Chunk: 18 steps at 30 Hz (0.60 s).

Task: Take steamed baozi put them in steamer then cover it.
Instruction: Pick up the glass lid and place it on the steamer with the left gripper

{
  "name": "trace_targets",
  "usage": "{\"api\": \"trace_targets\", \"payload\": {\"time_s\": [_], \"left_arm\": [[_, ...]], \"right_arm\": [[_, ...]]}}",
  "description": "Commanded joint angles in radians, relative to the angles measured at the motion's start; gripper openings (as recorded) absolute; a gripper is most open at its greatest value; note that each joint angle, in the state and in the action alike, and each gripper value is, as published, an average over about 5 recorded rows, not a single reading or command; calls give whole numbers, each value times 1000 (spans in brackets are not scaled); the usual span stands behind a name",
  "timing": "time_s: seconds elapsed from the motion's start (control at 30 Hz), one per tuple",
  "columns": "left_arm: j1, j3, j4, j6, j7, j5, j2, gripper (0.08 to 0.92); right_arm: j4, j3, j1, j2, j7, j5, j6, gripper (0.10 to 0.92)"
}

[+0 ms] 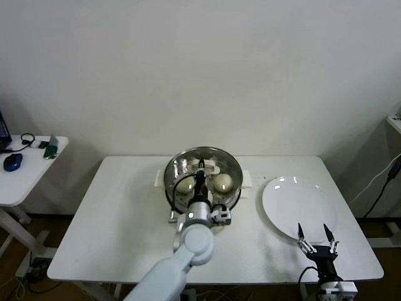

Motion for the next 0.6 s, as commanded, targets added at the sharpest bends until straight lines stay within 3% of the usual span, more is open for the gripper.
{"api": "trace_targets", "payload": {"time_s": [0.03,0.37,0.6], "left_arm": [[1,-8,6,40,3,1,8,133],[-12,0,-15,44,7,-30,23,138],[-15,12,-52,46,8,-72,38,302]], "right_arm": [[-2,0,-1,2,-1,-2,3,823],[2,0,-2,2,-2,-2,2,823],[7,-2,1,0,-3,-2,-7,823]]}}
